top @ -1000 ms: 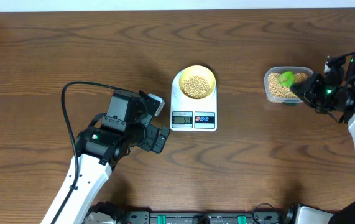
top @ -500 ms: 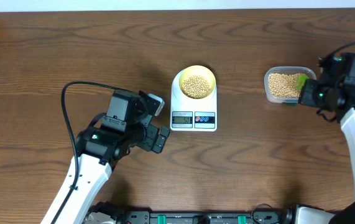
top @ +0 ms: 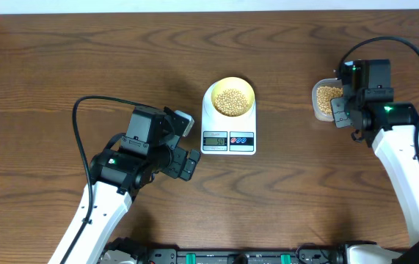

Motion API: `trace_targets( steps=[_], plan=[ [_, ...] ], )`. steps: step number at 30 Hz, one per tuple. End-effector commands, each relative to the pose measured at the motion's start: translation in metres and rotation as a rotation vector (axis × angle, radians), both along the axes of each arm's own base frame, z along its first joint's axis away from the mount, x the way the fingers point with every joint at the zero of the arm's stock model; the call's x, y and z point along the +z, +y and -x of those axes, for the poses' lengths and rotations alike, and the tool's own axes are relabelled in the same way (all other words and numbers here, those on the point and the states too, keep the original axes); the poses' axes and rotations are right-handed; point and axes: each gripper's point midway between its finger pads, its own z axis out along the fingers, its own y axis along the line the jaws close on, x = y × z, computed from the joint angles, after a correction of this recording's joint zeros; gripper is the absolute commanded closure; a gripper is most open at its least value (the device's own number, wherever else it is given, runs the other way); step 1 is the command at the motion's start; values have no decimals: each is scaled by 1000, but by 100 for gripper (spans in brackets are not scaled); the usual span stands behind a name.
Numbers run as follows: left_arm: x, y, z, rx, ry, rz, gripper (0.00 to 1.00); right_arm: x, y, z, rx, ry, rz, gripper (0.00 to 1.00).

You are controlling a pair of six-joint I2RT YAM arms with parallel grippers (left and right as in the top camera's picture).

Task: Scoop item into bowl and weigh 50g on scale
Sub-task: 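Lower the scoop into the tub and release it with the right gripper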

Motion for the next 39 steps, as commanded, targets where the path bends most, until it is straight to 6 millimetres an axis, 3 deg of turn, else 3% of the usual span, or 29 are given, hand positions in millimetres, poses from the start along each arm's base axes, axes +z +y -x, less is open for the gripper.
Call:
trace_targets(
  steps=[1, 7, 12, 20, 25, 32, 39],
  plan=[
    [-1, 2, -1, 9, 1, -5, 2, 8, -6, -2, -76, -29, 7, 99],
    [-1, 2, -1, 9, 1, -5, 2, -18, 15, 5, -101, 55, -223, 99],
    [-1, 2, -1, 9, 1, -5, 2, -34, 6, 4, -270, 80, -351, 99],
    [-1, 2, -1, 9, 1, -5, 2, -31, -16, -7, -343, 22, -383, 99],
    [-1, 2, -1, 9, 1, -5, 2, -34, -5, -16, -305, 19, -477, 99],
    [-1, 2, -1, 9, 1, -5, 2, -63, 5, -11, -374, 122, -556, 99],
    [-1, 2, -1, 9, 1, -5, 2, -62, 4, -14, -377, 112, -560, 98]
  ],
)
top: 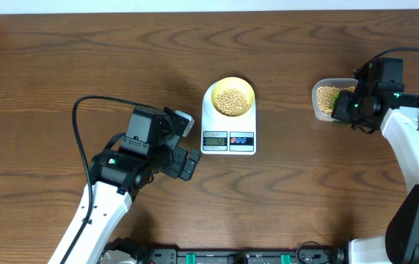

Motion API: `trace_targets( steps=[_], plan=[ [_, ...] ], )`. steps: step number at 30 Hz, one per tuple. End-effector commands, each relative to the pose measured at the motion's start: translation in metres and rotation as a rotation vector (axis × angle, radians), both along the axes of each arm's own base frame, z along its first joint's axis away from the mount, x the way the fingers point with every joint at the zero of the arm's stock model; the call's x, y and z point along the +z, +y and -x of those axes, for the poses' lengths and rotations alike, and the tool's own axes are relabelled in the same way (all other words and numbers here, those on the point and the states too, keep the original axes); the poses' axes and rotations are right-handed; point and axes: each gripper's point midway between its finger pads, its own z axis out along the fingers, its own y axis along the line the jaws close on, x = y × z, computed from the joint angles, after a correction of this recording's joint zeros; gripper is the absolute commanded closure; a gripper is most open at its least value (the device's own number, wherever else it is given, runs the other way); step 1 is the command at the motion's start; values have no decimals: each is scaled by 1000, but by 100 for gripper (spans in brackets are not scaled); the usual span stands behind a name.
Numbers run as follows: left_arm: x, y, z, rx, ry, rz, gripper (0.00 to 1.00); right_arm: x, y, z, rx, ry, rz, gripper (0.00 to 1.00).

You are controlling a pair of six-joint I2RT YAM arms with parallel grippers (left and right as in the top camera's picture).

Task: Scoop item into bowl and weigh 50g on scale
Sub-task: 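Lower the scoop into the tub and release it with the right gripper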

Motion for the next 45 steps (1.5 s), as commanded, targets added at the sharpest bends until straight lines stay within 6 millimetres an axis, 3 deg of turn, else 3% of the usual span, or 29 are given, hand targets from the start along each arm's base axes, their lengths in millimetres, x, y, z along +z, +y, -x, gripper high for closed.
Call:
trace_targets(
  steps=[1, 3, 10, 14, 16, 20, 22, 23, 36, 45],
  plan=[
    [-1, 2, -1, 9, 1, -5, 2, 1, 1, -1, -17, 0, -27, 93],
    [-1, 2, -1, 9, 1, -5, 2, 1, 1, -1, -17, 0, -27, 85],
    [-1, 2, -1, 9, 1, -5, 2, 1, 1, -1, -17, 0, -26, 81],
    [-1, 2, -1, 9, 1, -5, 2, 2, 1, -1, -17, 0, -26, 57],
    [-1, 2, -1, 9, 1, -5, 2, 2, 0, -1, -19, -1, -21, 40],
    [-1, 2, -1, 9, 1, -5, 2, 5, 0, -1, -19, -9, -19, 22],
    [-1, 2, -1, 9, 1, -5, 2, 8, 0, -2, -15, -19, -15, 5],
    [-1, 2, -1, 9, 1, -5, 2, 10, 0, -2, -7, -25, -11, 1],
    [-1, 2, -1, 9, 1, -5, 2, 36, 1, 11, 24, -62, 8, 1],
    [-1, 2, -1, 9, 1, -5, 2, 79, -3, 32, 87, -152, 64, 1]
  ],
)
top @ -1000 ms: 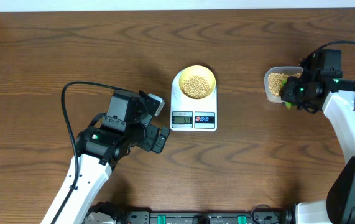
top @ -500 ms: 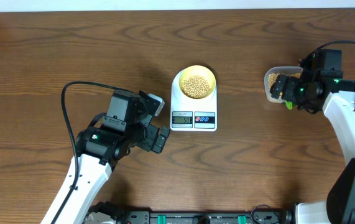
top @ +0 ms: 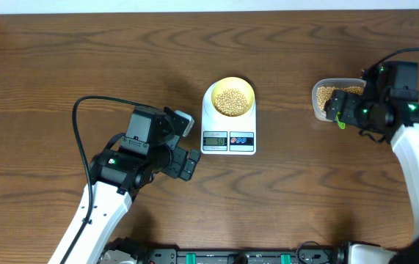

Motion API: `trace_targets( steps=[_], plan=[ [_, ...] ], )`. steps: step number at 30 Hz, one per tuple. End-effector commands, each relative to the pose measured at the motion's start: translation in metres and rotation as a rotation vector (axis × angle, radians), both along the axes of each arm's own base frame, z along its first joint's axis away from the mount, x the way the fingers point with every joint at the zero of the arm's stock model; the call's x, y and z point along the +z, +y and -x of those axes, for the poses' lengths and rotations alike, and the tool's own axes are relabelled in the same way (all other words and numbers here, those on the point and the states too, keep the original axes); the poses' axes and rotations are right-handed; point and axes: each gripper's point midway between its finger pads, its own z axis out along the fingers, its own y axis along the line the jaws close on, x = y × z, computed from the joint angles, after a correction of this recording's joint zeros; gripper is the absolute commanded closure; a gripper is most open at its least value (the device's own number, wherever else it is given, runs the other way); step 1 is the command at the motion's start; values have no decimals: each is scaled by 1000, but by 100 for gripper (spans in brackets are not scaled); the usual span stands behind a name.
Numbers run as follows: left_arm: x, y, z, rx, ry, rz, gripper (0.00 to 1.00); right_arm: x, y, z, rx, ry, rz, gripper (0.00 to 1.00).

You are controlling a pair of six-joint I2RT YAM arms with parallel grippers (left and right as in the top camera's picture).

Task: Scoop item into bowl and weigh 50g on scale

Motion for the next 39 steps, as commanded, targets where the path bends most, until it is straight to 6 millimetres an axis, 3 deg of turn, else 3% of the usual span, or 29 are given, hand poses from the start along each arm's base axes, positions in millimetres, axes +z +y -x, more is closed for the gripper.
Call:
trace_targets(
  steps=[1, 7, 11, 16, 21, 29, 39],
  plan=[
    [-1, 2, -1, 9, 0, -5, 2, 25, -6, 6, 50, -71, 52, 1],
    [-1, 2, -1, 9, 1, -5, 2, 49, -29, 29, -17, -113, 74, 1],
    [-1, 2, -1, 9, 0, -5, 2, 58, -59, 49, -121, -112, 95, 1],
    [-1, 2, -1, 9, 0, -5, 2, 49, -110, 88, -287, -1, 189, 1],
    [-1, 2, -1, 9, 0, -5, 2, 45, -134, 108, -398, 40, 178, 1],
    [-1, 2, -1, 9, 1, -5, 2, 48, -140, 105, -415, 11, 170, 1],
    [-1, 2, -1, 9, 1, -5, 2, 52, -115, 93, -336, -46, 37, 1]
  ],
)
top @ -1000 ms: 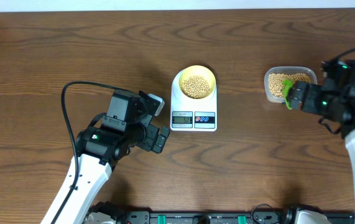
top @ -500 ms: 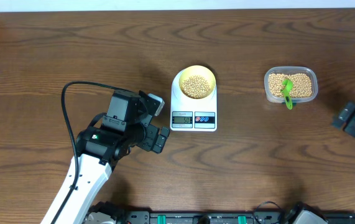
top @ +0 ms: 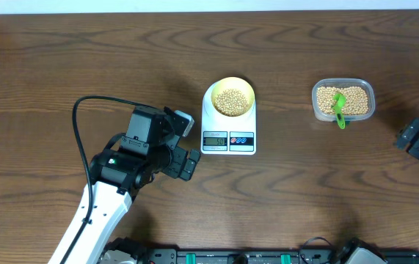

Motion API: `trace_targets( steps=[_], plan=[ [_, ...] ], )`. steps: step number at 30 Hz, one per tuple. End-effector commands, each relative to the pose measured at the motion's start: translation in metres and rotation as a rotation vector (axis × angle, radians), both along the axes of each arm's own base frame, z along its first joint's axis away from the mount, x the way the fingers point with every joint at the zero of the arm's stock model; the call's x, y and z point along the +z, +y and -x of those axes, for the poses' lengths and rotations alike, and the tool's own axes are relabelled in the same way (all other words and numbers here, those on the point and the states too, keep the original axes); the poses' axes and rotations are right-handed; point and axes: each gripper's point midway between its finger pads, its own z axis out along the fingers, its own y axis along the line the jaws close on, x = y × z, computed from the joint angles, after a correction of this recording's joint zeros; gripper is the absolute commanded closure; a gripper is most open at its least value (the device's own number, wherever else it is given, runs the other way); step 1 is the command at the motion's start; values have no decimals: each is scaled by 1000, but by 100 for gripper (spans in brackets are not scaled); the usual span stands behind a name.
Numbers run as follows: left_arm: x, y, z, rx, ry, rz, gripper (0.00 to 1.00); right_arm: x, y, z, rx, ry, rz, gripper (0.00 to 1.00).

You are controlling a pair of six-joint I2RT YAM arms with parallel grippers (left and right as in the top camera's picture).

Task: Scoop item into bowl and weigh 50g on scale

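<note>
A yellow bowl (top: pixel 229 98) part-filled with soybeans sits on the white scale (top: pixel 228 139), whose display is lit but unreadable. To the right, a clear container (top: pixel 360 100) holds more beans. The green scoop (top: pixel 339 111) lies in it, handle over the front rim, with nothing holding it. My right gripper (top: pixel 409 136) is at the right edge of the overhead view, well away from the container, its fingers too small to read. My left gripper (top: pixel 188 144) rests open just left of the scale, holding nothing.
The wooden table (top: pixel 282 198) carries only the scale and the container. A black cable (top: pixel 84 139) loops from my left arm over the table at the left. A rail with fittings runs along the front edge.
My right gripper was at the container's right side with the green scoop at its fingers. Now the scoop lies free in the beans and the gripper is far to the lower right. The left arm has not moved.
At all three earlier moments my right gripper stayed over or beside the bean container with the scoop, shifting from its front edge to its right side. By now it has let the scoop go and drawn away. The bowl, scale and left arm stayed put.
</note>
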Motion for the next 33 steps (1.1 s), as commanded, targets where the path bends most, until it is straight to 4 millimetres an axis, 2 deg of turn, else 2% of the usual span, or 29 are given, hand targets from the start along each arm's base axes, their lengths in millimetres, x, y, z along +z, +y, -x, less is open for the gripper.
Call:
trace_targets(
  steps=[1, 9, 18, 29, 33],
  plan=[
    [-1, 2, -1, 9, 0, -5, 2, 8, 15, -7, 58, -61, -65, 1],
    [-1, 2, -1, 9, 0, -5, 2, 37, 29, -9, 109, -180, -26, 1],
    [-1, 2, -1, 9, 0, -5, 2, 69, 35, -3, 124, -293, 55, 1],
    [-1, 2, -1, 9, 0, -5, 2, 81, 41, -12, 164, -362, 48, 1],
    [-1, 2, -1, 9, 0, -5, 2, 79, 54, -11, 183, -369, -31, 1]
  ],
)
